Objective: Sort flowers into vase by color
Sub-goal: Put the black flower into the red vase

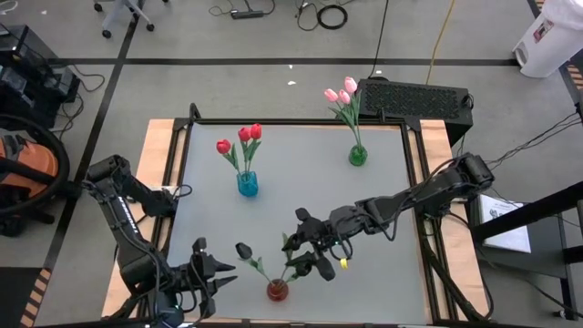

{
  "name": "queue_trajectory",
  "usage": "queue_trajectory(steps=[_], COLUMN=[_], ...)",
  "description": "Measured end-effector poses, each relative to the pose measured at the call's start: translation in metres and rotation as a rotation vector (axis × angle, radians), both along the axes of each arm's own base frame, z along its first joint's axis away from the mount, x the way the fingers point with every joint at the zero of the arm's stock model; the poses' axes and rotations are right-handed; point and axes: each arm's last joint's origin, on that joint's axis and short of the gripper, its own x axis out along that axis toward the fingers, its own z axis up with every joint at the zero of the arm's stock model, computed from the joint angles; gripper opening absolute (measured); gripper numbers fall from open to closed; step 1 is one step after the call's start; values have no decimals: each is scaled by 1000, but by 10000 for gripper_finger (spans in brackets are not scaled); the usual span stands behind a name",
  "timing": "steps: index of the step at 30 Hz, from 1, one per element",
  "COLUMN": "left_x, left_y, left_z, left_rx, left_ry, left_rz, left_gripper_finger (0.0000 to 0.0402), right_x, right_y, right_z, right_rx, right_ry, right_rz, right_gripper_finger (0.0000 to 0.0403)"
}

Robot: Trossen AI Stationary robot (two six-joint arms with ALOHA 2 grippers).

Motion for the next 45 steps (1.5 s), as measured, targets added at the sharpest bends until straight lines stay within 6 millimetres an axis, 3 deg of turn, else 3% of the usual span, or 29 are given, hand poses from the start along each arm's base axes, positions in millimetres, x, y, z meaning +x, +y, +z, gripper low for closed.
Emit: queue_trajectory(steps=[14,45], left_x=[1,3], left_y=[-2,0], left_z=[1,1], left_rx=[-27,-74], left_ry=[-6,-16], left_rz=[-4,36], left_gripper_finger=[111,111], right_x=[-10,-15], right_y=[-4,-10], right_z=[17,8], right_rx=[12,-53], right_ry=[-31,87], right_rz=[19,12], right_gripper_finger=[239,242])
